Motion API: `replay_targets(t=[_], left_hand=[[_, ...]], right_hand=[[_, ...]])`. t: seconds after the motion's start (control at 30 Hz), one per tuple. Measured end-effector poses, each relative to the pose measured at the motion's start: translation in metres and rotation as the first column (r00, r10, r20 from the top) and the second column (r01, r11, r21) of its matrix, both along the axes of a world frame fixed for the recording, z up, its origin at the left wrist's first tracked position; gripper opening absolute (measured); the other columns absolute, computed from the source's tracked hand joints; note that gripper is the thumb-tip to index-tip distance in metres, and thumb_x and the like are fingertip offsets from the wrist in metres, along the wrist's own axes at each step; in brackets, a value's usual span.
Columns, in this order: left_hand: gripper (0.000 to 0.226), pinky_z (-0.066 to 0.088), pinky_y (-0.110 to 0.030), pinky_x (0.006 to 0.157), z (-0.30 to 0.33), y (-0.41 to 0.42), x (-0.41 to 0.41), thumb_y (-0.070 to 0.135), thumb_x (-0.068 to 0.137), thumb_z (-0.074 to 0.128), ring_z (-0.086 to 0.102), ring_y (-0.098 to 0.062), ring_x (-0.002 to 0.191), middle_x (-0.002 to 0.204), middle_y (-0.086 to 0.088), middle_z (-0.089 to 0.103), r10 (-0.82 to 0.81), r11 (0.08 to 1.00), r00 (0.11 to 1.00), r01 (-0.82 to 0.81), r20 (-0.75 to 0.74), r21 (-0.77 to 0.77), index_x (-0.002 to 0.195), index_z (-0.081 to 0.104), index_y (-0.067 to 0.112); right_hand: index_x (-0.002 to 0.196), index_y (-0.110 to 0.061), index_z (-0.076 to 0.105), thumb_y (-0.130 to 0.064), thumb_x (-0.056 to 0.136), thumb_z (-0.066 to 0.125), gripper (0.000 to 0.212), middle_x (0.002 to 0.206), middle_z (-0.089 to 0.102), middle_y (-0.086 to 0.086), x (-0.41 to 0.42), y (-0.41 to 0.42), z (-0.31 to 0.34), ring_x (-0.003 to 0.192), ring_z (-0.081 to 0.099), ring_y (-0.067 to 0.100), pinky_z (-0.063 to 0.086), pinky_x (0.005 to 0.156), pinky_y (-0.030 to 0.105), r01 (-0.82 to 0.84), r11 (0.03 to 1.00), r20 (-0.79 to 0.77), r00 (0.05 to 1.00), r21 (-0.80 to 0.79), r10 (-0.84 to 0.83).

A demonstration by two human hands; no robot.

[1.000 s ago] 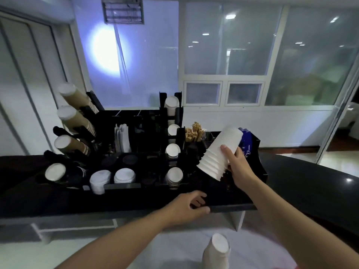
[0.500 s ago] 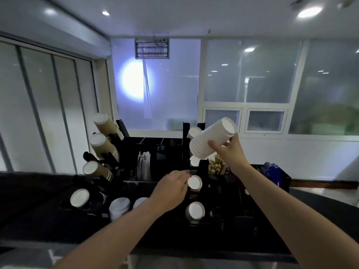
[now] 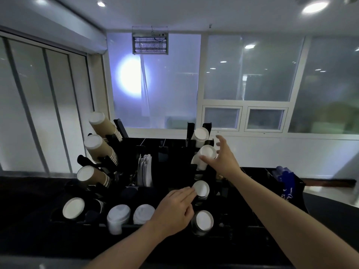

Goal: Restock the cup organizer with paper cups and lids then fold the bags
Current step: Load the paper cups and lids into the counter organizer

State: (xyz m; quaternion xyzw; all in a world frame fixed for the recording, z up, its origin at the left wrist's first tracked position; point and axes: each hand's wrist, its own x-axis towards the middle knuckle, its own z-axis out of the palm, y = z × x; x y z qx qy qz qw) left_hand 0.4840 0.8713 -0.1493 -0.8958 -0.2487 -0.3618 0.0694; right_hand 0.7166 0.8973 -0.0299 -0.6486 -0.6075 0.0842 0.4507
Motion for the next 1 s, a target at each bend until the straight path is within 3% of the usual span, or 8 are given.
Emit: replay_targets(t=[0.13,0.2,0.4,0.6,0.7,0.77,0.87,1.0], left_hand=[[0.042,0.047,-0.03,0.105,-0.003,0.005,0.001,0.02,0.093,0.053,0.057,-0.012,0.128,0.137,-0.001,0.064,-0.028,1.0,0.999,0.028,0.035,-0.004,0.133,0.065,0.011],[0.041,0.049,-0.031,0.103,-0.004,0.006,0.003,0.018,0.092,0.054,0.059,-0.013,0.126,0.133,-0.002,0.066,-0.047,0.999,0.997,0.048,0.058,-0.004,0.13,0.067,0.01],[0.04,0.048,-0.03,0.104,-0.004,0.007,0.004,0.014,0.091,0.055,0.061,-0.016,0.124,0.13,-0.006,0.068,-0.062,0.998,0.994,0.06,0.093,0.025,0.127,0.068,0.005],[0.04,0.051,-0.039,0.101,-0.002,0.001,0.007,0.019,0.093,0.052,0.059,-0.018,0.127,0.131,-0.006,0.067,0.023,0.998,0.999,-0.025,0.046,0.062,0.127,0.068,0.007],[0.036,0.046,-0.037,0.106,0.008,-0.016,0.013,0.02,0.095,0.053,0.056,-0.021,0.127,0.13,-0.005,0.066,0.019,0.992,0.999,-0.025,0.049,0.122,0.125,0.069,0.009],[0.026,0.049,-0.036,0.095,0.01,-0.036,0.021,0.019,0.095,0.055,0.06,-0.022,0.107,0.111,-0.003,0.069,-0.047,0.984,0.998,0.039,0.041,0.174,0.111,0.072,0.01],[0.017,0.046,-0.033,0.074,0.0,-0.068,0.036,0.018,0.095,0.055,0.05,-0.019,0.076,0.08,-0.002,0.059,-0.11,0.975,0.994,0.106,0.008,0.195,0.084,0.067,0.011],[0.03,0.039,-0.034,0.061,-0.047,-0.1,0.055,0.019,0.096,0.056,0.046,-0.021,0.063,0.067,-0.003,0.051,-0.142,0.983,0.99,0.143,-0.014,0.116,0.067,0.057,0.012]], right_hand=[[0.134,-0.029,0.055,-0.044,0.088,0.07,0.05,0.136,0.051,-0.008,0.001,0.013,-0.01,0.113,0.06,0.02,0.053,0.092,0.042,-0.033,0.999,0.332,0.943,0.024,0.023],[0.115,-0.022,0.068,-0.04,0.092,0.067,0.029,0.132,0.058,-0.009,0.004,0.018,-0.019,0.109,0.063,0.02,0.052,0.091,0.042,-0.05,0.998,0.362,0.932,0.036,0.034],[0.105,-0.021,0.076,-0.036,0.094,0.065,0.022,0.134,0.064,-0.009,0.001,0.021,-0.025,0.108,0.065,0.023,0.053,0.087,0.042,0.002,0.992,0.376,0.925,0.129,-0.051],[0.116,-0.024,0.075,-0.037,0.1,0.057,0.027,0.142,0.059,-0.005,0.007,0.005,-0.022,0.122,0.055,0.031,0.048,0.097,0.044,-0.003,1.0,0.479,0.878,0.002,0.002],[0.108,-0.016,0.077,-0.027,0.098,0.063,0.021,0.13,0.066,0.001,0.015,-0.025,-0.03,0.116,0.06,0.027,0.049,0.098,0.045,-0.004,0.987,0.354,0.934,0.16,-0.053],[0.102,-0.012,0.078,-0.02,0.096,0.066,0.016,0.116,0.071,-0.001,0.018,-0.053,-0.037,0.107,0.064,0.021,0.052,0.094,0.039,-0.017,0.976,0.287,0.957,0.216,-0.046],[0.103,-0.012,0.077,-0.012,0.093,0.066,0.015,0.107,0.073,-0.005,0.025,-0.1,-0.055,0.1,0.066,0.009,0.054,0.091,0.029,-0.054,0.987,0.225,0.974,0.154,0.019],[0.107,-0.022,0.074,-0.02,0.098,0.061,0.016,0.099,0.071,-0.015,0.042,-0.173,-0.097,0.09,0.065,-0.004,0.052,0.078,0.014,-0.054,0.997,0.058,0.997,-0.06,0.058]])
